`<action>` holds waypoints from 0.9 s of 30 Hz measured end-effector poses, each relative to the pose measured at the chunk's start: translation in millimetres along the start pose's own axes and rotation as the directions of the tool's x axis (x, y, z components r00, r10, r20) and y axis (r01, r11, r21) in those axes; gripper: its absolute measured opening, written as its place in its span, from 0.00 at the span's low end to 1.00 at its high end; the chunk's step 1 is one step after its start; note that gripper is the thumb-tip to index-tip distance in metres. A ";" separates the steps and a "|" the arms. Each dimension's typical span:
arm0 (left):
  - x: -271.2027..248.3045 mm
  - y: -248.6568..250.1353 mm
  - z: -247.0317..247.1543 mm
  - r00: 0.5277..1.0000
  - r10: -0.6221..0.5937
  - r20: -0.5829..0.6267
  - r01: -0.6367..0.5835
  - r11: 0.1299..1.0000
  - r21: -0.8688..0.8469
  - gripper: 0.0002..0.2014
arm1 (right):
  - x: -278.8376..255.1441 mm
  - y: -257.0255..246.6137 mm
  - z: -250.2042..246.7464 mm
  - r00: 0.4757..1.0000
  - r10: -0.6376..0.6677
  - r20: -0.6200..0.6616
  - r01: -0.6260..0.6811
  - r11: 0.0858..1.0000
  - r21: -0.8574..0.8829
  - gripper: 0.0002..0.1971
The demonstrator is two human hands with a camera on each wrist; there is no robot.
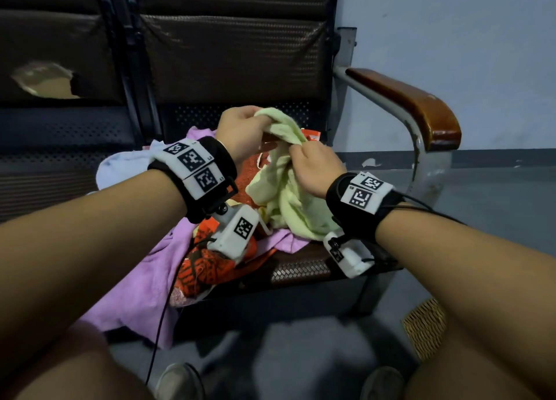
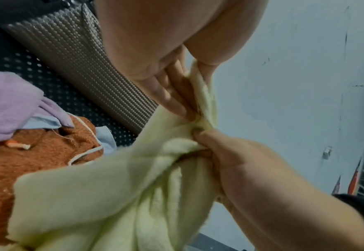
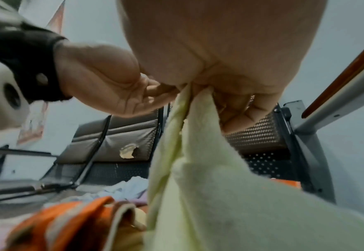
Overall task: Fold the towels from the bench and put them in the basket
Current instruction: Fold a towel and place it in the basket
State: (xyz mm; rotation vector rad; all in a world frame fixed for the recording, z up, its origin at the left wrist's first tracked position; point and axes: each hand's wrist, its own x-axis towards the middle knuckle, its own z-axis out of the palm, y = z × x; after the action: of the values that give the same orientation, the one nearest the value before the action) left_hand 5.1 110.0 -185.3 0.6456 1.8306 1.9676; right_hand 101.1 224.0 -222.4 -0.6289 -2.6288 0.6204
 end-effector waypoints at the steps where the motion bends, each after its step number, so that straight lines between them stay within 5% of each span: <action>1: 1.3 0.2 -0.5 0.999 0.019 -0.032 -0.018 1.000 0.010 0.11 | -0.1 4.1 -1.6 1.000 0.001 -0.005 -0.001 0.997 -0.075 0.22; 6: 5.0 1.6 -7.4 0.985 0.006 -0.171 -0.029 0.991 -0.132 0.10 | 1.1 18.3 -12.6 0.982 0.137 0.132 -0.099 0.961 -0.259 0.24; 9: 6.5 -0.1 -13.1 0.980 -0.021 -0.197 -0.020 0.979 -0.203 0.10 | 2.9 15.9 -21.6 0.989 0.143 0.024 -0.133 0.961 -0.244 0.22; 13: 14.7 -6.2 -28.6 0.963 0.056 -0.262 -0.060 0.998 -0.009 0.19 | 5.1 10.1 -37.7 0.984 0.057 -0.167 -0.043 0.996 0.082 0.20; 17: 17.8 -9.0 -38.3 0.954 0.135 -0.269 -0.110 0.988 0.104 0.17 | 8.8 -3.9 -47.9 0.955 0.183 -0.232 -0.090 0.928 0.362 0.21; 20: 20.4 -6.0 -43.9 0.946 0.124 -0.300 -0.111 0.992 0.060 0.09 | 3.8 8.4 -48.5 0.989 0.011 -0.145 0.012 0.988 0.156 0.24; 22: 20.5 -7.5 -50.0 0.937 0.122 -0.328 -0.097 0.991 0.091 0.05 | -1.6 21.4 -45.0 0.986 -0.161 0.041 0.165 0.981 -0.104 0.19; 24: 18.5 -10.3 -55.7 0.930 0.124 -0.345 -0.083 0.988 0.131 0.02 | -4.6 31.9 -39.6 0.975 -0.155 0.157 0.192 0.946 -0.261 0.11; 27: 17.1 -11.6 -62.3 0.923 0.130 -0.362 -0.090 0.988 0.124 0.02 | -5.6 42.1 -40.2 0.992 -0.049 0.114 0.079 0.957 -0.280 0.11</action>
State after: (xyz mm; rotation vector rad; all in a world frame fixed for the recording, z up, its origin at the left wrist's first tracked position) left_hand -44.7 69.3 -198.6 0.4354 2.1725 2.1984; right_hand 137.5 268.3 -210.9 -0.6023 -2.8532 0.2637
